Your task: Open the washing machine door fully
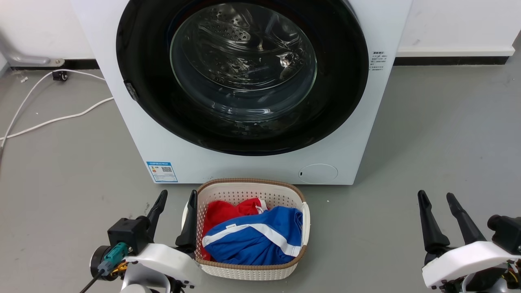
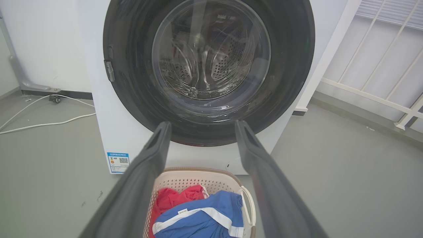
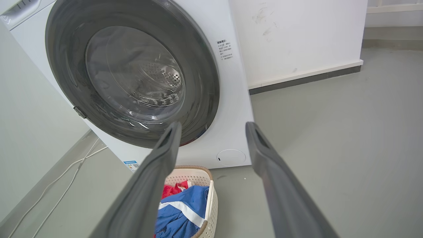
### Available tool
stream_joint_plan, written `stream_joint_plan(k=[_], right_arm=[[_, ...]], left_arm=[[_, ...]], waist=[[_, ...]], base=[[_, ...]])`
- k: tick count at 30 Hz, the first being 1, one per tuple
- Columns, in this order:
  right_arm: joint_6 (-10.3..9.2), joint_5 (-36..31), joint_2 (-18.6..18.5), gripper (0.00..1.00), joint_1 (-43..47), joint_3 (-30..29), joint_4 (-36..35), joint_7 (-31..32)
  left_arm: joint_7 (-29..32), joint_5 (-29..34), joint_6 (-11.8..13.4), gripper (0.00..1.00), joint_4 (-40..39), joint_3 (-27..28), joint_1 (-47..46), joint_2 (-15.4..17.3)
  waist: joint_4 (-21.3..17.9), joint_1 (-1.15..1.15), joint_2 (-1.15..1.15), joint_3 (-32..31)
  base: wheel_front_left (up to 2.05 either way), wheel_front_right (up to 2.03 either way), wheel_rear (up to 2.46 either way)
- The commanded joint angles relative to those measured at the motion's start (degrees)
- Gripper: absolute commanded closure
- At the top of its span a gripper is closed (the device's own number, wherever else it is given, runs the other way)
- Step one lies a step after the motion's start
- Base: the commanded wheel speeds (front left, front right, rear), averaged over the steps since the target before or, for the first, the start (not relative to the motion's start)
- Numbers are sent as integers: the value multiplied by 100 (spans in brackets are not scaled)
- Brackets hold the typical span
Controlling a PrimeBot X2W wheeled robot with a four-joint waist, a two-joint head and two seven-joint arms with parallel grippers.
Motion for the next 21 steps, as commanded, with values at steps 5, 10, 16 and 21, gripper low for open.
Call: stream_joint_plan(k=[5, 10, 16, 21], right_arm=[[11, -352, 12, 0, 57, -9, -144, 37], [11, -557, 14, 0, 79, -3, -203, 70], [11, -800, 17, 0, 125, -8, -268, 91], [12, -1006, 19, 0, 162, -7, -313, 105]], left_arm=[[-99, 267, 69, 0, 21, -78, -97, 51], [-166, 439, 102, 0, 85, -112, -111, 55], [-229, 631, 114, 0, 161, -145, -114, 66], [-290, 749, 95, 0, 235, -159, -115, 49]], waist=[[5, 0, 0, -7], [8, 0, 0, -8], [9, 0, 0, -23], [12, 0, 0, -27]], base=[[0, 0, 0], [0, 0, 0], [0, 0, 0], [0, 0, 0]])
